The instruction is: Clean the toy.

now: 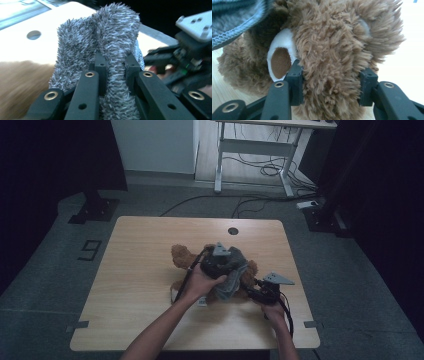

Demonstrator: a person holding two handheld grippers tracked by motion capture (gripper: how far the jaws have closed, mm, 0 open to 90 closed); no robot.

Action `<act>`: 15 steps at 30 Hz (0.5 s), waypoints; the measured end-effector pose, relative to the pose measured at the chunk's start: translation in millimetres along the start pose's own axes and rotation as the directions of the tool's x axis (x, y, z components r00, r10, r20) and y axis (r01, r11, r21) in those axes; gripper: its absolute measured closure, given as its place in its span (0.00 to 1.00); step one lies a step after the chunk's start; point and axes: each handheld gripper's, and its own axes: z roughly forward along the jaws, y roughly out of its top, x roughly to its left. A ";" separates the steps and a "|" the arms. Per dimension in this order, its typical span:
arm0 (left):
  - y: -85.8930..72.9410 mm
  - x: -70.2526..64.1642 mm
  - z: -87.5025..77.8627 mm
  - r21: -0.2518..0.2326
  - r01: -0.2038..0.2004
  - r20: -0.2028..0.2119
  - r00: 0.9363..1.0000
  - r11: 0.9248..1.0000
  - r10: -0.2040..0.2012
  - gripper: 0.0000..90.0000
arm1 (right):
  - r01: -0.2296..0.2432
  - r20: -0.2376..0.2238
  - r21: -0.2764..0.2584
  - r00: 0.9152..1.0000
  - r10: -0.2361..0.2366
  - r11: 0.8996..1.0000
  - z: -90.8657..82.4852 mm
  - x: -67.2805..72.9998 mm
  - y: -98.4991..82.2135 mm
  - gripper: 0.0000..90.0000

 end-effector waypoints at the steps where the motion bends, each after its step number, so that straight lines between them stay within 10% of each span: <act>1: 2.7 -2.0 6.7 0.015 0.000 0.010 1.000 1.000 0.000 0.86 | -0.004 -0.002 0.006 1.000 0.004 1.000 -0.9 0.4 -0.6 0.55; 6: 1.8 -4.5 47.8 0.093 0.041 0.023 0.999 0.995 -0.043 0.86 | 0.007 0.006 0.017 1.000 -0.007 1.000 -3.7 3.2 -2.8 0.53; 15: -13.9 10.4 18.9 0.095 0.049 -0.064 0.997 0.994 -0.043 0.86 | -0.020 0.010 0.016 1.000 0.019 1.000 -3.5 3.0 -4.8 0.52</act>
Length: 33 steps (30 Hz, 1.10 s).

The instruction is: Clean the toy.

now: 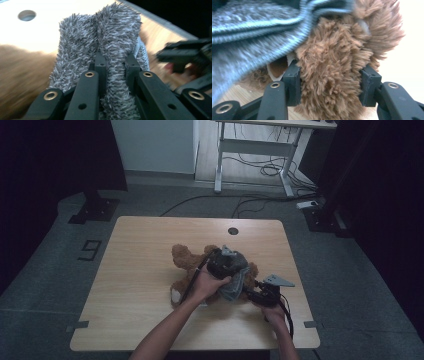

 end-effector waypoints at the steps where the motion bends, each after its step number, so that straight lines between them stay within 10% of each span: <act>1: -3.4 4.1 -3.6 0.006 0.004 -0.012 1.000 1.000 -0.004 0.86 | -0.001 0.000 0.000 1.000 0.001 1.000 -0.2 -0.2 -0.1 0.52; 19: -52.6 59.4 -61.2 -0.039 0.106 -0.070 0.992 0.994 -0.108 0.86 | -0.009 -0.021 -0.004 1.000 0.009 1.000 -0.9 -1.9 -1.1 0.51; 29: -94.9 99.9 -80.7 -0.041 0.221 -0.115 0.968 0.974 -0.224 0.86 | -0.029 -0.034 -0.004 0.999 0.029 1.000 -0.7 -2.9 -1.6 0.50; 33: -93.5 99.6 -91.2 -0.051 0.186 -0.117 0.975 0.981 -0.191 0.86 | -0.033 -0.034 -0.004 0.999 0.033 0.999 -0.9 -3.0 -1.8 0.50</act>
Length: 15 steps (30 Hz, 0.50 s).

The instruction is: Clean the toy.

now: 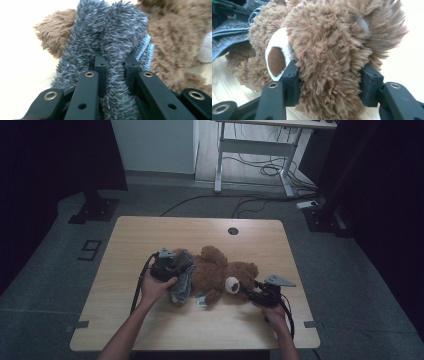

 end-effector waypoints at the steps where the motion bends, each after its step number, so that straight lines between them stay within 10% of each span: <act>1: 2.3 -2.2 -2.9 -0.008 -0.005 0.001 1.000 1.000 0.005 0.86 | 0.000 -0.001 0.001 1.000 0.000 1.000 -0.1 -0.3 0.1 0.49; 9: 45.3 -66.6 -15.4 -0.140 -0.124 0.074 0.988 0.982 0.135 0.86 | -0.002 0.000 0.003 1.000 0.002 1.000 -0.3 0.0 0.2 0.49; 15: 75.3 -114.7 29.9 -0.087 -0.181 0.149 0.970 0.980 0.192 0.86 | 0.000 0.001 0.006 1.000 0.000 1.000 -0.5 0.2 0.1 0.49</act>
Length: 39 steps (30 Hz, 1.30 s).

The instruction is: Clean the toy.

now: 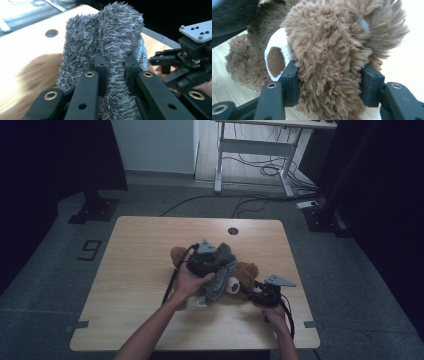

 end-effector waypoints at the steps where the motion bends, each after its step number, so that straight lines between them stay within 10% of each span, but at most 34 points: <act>1: 1.5 -2.7 7.9 0.008 0.004 0.009 1.000 1.000 -0.004 0.86 | 0.001 -0.001 -0.003 1.000 -0.001 1.000 0.3 -0.1 0.1 0.49; 5: 3.3 -16.5 46.0 0.062 0.002 0.062 0.998 0.998 -0.006 0.86 | 0.005 0.003 -0.007 1.000 -0.005 1.000 0.9 0.5 0.2 0.48; 12: 1.0 -30.7 70.2 0.109 -0.062 0.024 0.998 0.992 0.060 0.86 | 0.003 0.004 -0.001 1.000 -0.003 1.000 0.7 -0.2 0.1 0.48; 24: -26.8 18.1 32.8 0.113 0.053 -0.039 0.998 0.992 -0.049 0.86 | 0.007 0.001 0.001 1.000 -0.007 1.000 1.0 -0.1 0.0 0.48; 30: -39.0 28.3 7.7 0.091 0.048 -0.068 0.997 0.995 -0.042 0.86 | 0.003 -0.002 0.000 1.000 -0.003 1.000 1.1 -0.3 -0.2 0.48; 39: -61.6 73.2 -33.8 0.074 0.128 -0.171 0.979 0.989 -0.114 0.86 | -0.010 -0.005 -0.005 1.000 0.010 1.000 1.4 -0.8 -0.8 0.48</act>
